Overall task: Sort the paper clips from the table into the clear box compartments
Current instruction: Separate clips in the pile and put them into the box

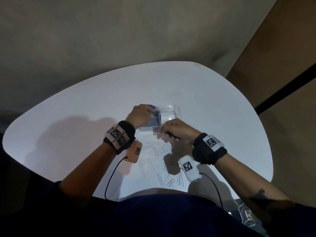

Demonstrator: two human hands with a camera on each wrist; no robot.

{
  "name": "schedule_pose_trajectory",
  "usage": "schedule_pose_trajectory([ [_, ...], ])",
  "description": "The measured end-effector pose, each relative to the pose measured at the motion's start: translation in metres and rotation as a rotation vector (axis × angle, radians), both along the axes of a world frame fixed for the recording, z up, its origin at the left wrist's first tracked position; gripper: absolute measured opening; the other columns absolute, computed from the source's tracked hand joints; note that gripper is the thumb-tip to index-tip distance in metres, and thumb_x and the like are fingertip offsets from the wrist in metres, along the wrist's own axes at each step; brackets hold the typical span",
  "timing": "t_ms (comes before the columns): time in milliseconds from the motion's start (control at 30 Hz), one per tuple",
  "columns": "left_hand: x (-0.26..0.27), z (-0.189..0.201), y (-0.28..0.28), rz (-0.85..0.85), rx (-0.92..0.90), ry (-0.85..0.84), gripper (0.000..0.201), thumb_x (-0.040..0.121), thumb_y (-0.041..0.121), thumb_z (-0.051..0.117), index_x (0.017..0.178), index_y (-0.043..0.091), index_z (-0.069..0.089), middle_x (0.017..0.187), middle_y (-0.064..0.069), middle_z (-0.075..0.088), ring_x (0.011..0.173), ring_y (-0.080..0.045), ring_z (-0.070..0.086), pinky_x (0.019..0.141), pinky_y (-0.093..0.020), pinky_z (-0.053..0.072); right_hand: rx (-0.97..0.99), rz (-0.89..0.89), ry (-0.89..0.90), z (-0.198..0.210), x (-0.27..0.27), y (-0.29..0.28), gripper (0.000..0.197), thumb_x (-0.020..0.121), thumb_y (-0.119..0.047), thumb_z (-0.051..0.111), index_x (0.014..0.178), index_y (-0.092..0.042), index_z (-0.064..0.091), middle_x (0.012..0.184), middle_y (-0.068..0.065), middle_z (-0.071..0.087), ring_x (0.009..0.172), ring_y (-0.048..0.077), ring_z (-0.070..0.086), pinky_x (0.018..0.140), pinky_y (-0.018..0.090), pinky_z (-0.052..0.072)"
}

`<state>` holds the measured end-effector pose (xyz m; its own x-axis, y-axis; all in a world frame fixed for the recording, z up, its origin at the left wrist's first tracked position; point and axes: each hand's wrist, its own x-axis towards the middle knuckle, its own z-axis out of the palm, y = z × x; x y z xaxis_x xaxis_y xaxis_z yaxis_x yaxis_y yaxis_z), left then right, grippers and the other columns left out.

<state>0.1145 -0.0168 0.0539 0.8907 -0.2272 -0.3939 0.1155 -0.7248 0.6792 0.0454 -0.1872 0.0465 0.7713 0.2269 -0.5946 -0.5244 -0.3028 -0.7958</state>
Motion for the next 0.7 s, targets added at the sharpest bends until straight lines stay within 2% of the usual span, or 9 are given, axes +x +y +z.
schedule_pose_trajectory([
  [67, -0.003, -0.001, 0.013, 0.057, -0.078, -0.085, 0.023, 0.087, 0.007, 0.052, 0.102, 0.010, 0.069, 0.101, -0.012, 0.070, 0.094, -0.029, 0.066, 0.087, -0.043, 0.054, -0.106, 0.049, -0.082, 0.011, 0.019, 0.007, 0.020, 0.093, -0.010, 0.060, 0.075, -0.003, 0.065, 0.065, 0.010, 0.065, 0.042, 0.009, 0.045, 0.038, 0.018, 0.032],
  [100, -0.008, 0.000, 0.020, 0.082, -0.159, -0.119, 0.021, 0.083, 0.012, 0.056, 0.098, 0.007, 0.069, 0.094, -0.015, 0.071, 0.086, -0.029, 0.066, 0.082, -0.043, 0.055, -0.169, 0.074, -0.140, 0.016, 0.029, 0.012, 0.021, 0.091, -0.010, 0.061, 0.071, -0.006, 0.063, 0.062, 0.008, 0.061, 0.044, 0.012, 0.045, 0.041, 0.020, 0.034],
  [200, -0.025, -0.004, 0.043, 0.153, -0.297, -0.244, 0.030, 0.073, 0.027, 0.054, 0.087, 0.005, 0.069, 0.078, -0.016, 0.071, 0.067, -0.027, 0.066, 0.067, -0.039, 0.053, -0.352, 0.213, -0.264, 0.020, 0.057, 0.030, 0.016, 0.087, -0.010, 0.061, 0.071, -0.007, 0.064, 0.067, 0.013, 0.059, 0.056, 0.020, 0.049, 0.051, 0.028, 0.040],
  [267, -0.036, -0.007, 0.052, 0.196, -0.251, -0.243, 0.020, 0.075, 0.019, 0.054, 0.083, 0.009, 0.070, 0.073, -0.009, 0.072, 0.065, -0.026, 0.067, 0.067, -0.036, 0.052, -0.499, 0.330, -0.320, 0.021, 0.068, 0.043, 0.016, 0.088, -0.012, 0.059, 0.074, -0.005, 0.063, 0.074, 0.014, 0.063, 0.066, 0.025, 0.057, 0.059, 0.033, 0.045],
  [367, -0.054, -0.011, 0.062, 0.336, -0.205, -0.219, 0.021, 0.079, 0.006, 0.054, 0.079, 0.018, 0.071, 0.067, 0.003, 0.072, 0.060, -0.012, 0.066, 0.067, -0.030, 0.054, -0.656, 0.450, -0.406, 0.020, 0.074, 0.060, 0.013, 0.091, -0.016, 0.056, 0.085, -0.005, 0.058, 0.090, 0.014, 0.064, 0.081, 0.029, 0.060, 0.067, 0.033, 0.046],
  [433, -0.073, -0.015, 0.067, 0.387, -0.220, -0.217, 0.020, 0.084, 0.006, 0.055, 0.080, 0.018, 0.072, 0.070, 0.003, 0.072, 0.061, -0.009, 0.067, 0.066, -0.028, 0.055, -0.732, 0.531, -0.427, 0.017, 0.073, 0.066, 0.012, 0.094, -0.016, 0.054, 0.096, -0.006, 0.061, 0.101, 0.017, 0.065, 0.087, 0.031, 0.060, 0.071, 0.032, 0.046],
  [533, -0.093, -0.022, 0.073, 0.380, -0.224, -0.228, 0.022, 0.085, 0.001, 0.054, 0.082, 0.016, 0.071, 0.074, 0.003, 0.072, 0.062, -0.009, 0.067, 0.062, -0.027, 0.055, -0.779, 0.603, -0.457, 0.016, 0.069, 0.067, 0.025, 0.095, -0.011, 0.050, 0.112, -0.001, 0.065, 0.119, 0.018, 0.064, 0.109, 0.033, 0.059, 0.086, 0.034, 0.048],
  [600, -0.101, -0.029, 0.076, 0.346, -0.194, -0.228, 0.024, 0.083, -0.002, 0.054, 0.084, 0.015, 0.071, 0.076, 0.003, 0.072, 0.060, -0.007, 0.066, 0.061, -0.023, 0.051, -0.773, 0.639, -0.474, 0.020, 0.066, 0.065, 0.028, 0.094, -0.009, 0.048, 0.115, -0.003, 0.067, 0.122, 0.016, 0.064, 0.113, 0.032, 0.057, 0.095, 0.037, 0.050],
  [700, -0.111, -0.041, 0.076, 0.249, -0.120, -0.226, 0.026, 0.083, -0.004, 0.054, 0.087, 0.016, 0.071, 0.080, 0.005, 0.072, 0.066, -0.009, 0.067, 0.068, -0.026, 0.052, -0.723, 0.617, -0.507, 0.026, 0.060, 0.059, 0.027, 0.090, -0.006, 0.049, 0.104, -0.006, 0.072, 0.114, 0.013, 0.069, 0.106, 0.032, 0.061, 0.090, 0.041, 0.053],
])
